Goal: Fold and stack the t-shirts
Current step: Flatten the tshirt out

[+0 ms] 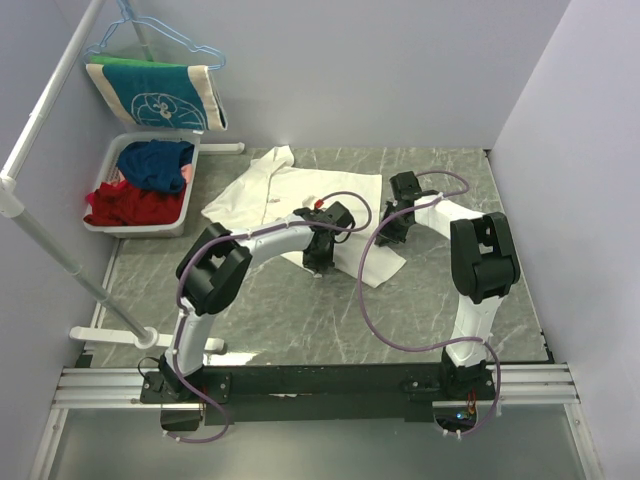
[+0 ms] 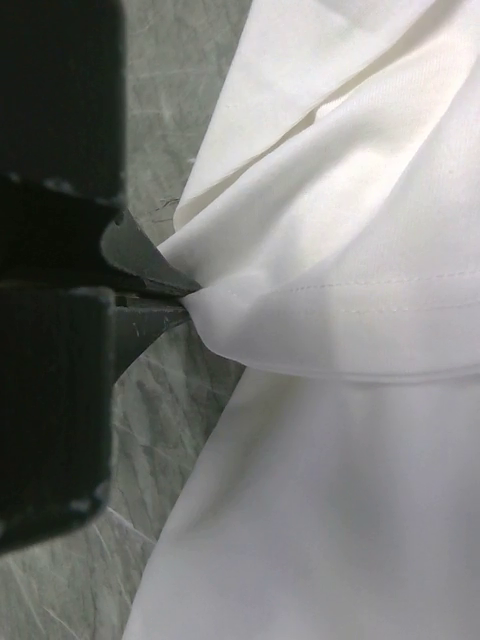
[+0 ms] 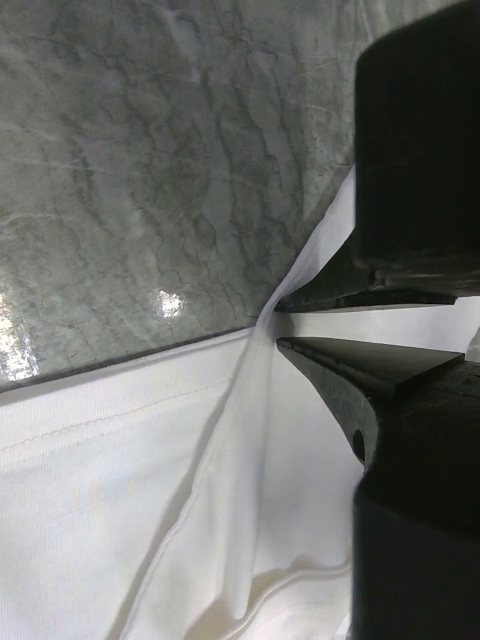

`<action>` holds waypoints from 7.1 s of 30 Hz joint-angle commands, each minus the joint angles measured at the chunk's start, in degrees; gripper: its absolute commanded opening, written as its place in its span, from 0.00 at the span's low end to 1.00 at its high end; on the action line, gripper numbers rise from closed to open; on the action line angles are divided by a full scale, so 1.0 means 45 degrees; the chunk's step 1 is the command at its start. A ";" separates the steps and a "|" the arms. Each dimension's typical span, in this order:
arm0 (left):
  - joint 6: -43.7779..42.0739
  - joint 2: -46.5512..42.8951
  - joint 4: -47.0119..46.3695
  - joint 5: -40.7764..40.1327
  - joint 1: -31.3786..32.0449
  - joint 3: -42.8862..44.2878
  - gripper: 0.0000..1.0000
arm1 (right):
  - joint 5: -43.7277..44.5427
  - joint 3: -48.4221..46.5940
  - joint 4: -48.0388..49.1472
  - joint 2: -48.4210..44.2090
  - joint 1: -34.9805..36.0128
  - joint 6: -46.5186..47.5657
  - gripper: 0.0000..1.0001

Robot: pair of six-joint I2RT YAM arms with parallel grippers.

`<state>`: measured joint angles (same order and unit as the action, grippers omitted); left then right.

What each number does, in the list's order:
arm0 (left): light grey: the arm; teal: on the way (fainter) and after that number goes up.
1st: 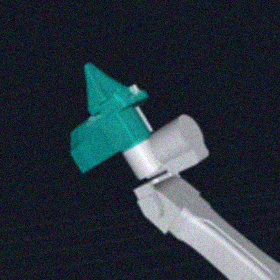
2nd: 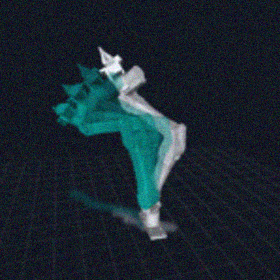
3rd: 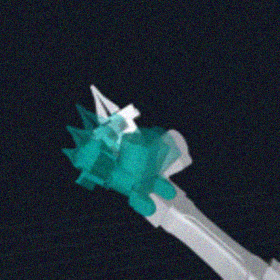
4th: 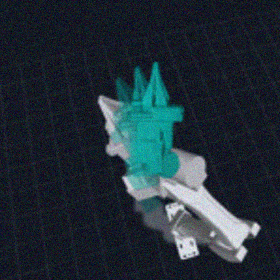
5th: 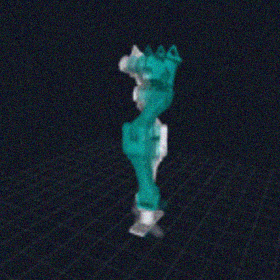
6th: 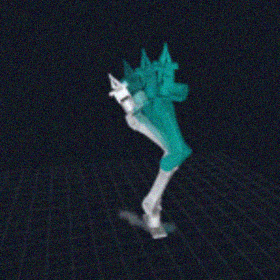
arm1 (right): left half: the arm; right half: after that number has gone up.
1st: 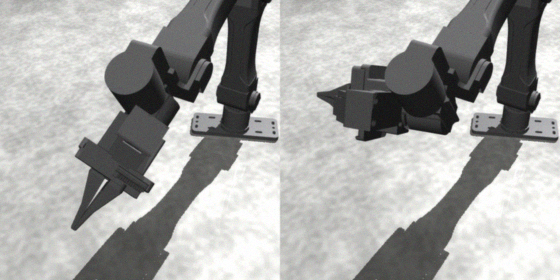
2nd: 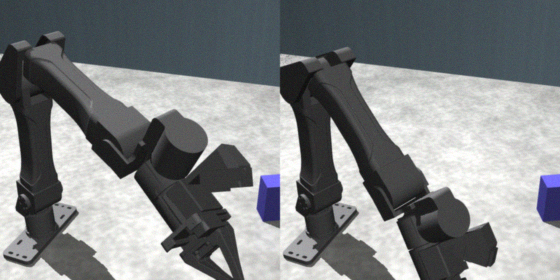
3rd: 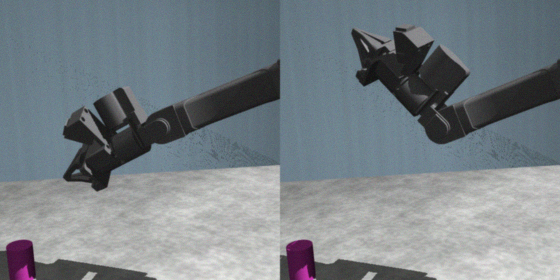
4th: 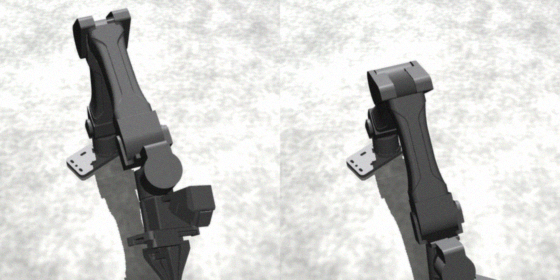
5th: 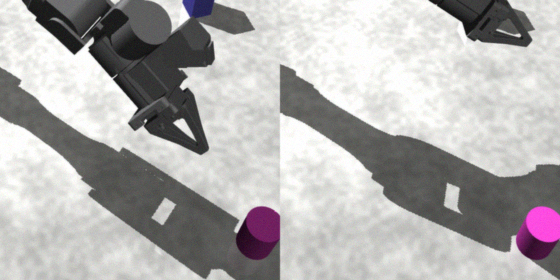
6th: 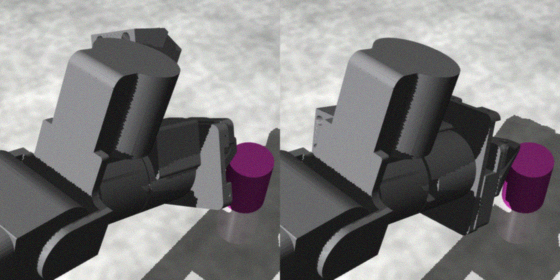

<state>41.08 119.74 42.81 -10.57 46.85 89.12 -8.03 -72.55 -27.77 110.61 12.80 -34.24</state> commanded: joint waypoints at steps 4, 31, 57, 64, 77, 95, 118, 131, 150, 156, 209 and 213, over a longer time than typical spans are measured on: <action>-0.0223 -0.0494 0.0544 -0.0247 0.0077 -0.0413 0.01 | 0.0300 0.0030 -0.0605 -0.0106 -0.0149 0.0069 0.15; 0.1340 -0.7761 0.6289 -1.0269 -0.2460 0.2111 0.01 | 0.0671 -0.0752 -0.1837 -0.1279 -0.0071 0.0480 0.34; -0.0124 -0.7411 0.4472 -0.9019 -0.3048 0.1465 0.01 | 0.3211 0.0283 -0.3165 -0.0985 0.0418 -0.0965 0.44; -0.0514 -0.7138 0.4004 -0.8765 -0.3184 0.1309 0.01 | 0.3718 0.0167 -0.3418 -0.1903 0.0437 -0.1005 0.44; -0.0964 -0.6707 0.3262 -0.8238 -0.3380 0.0646 0.01 | 0.3329 0.1396 -0.3283 -0.2959 0.0554 -0.1200 0.45; -0.1297 -0.6961 0.2831 -0.7652 -0.3751 0.0059 0.01 | 0.3874 0.0088 -0.3223 -0.0868 0.0321 -0.0790 0.46; -0.1785 -0.7430 0.2421 -0.7378 -0.4473 -0.0410 0.01 | 0.2214 -0.0127 -0.2775 -0.0183 -0.0032 -0.0282 0.00; -0.2136 -0.7625 0.2753 -0.7437 -0.4767 0.1267 0.01 | 0.3815 -0.1804 -0.4861 -0.3835 -0.0128 0.0167 0.00; -0.5085 -0.9478 -0.1575 -0.6209 -0.4903 0.5938 0.01 | 0.3407 -0.7763 -0.2756 -0.9282 -0.1106 0.2959 0.00; -0.5534 -1.2153 -0.5229 -0.3538 -0.4903 0.4360 0.01 | 0.2296 -0.6614 -0.1995 -1.1234 -0.1106 0.3096 0.00; -0.7096 -0.8246 -0.7990 -0.1284 -0.6096 0.7306 0.01 | -0.0246 -0.4269 0.1855 -1.1900 -0.4348 0.3077 0.00; -0.7468 -1.0470 -0.8047 -0.1460 -0.5705 0.6115 0.01 | -0.0168 -0.4110 0.1349 -1.3385 -0.4348 0.3116 0.00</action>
<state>10.13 80.12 7.42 -16.40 20.23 119.81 -8.40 -91.35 -20.75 54.98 -6.44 -21.43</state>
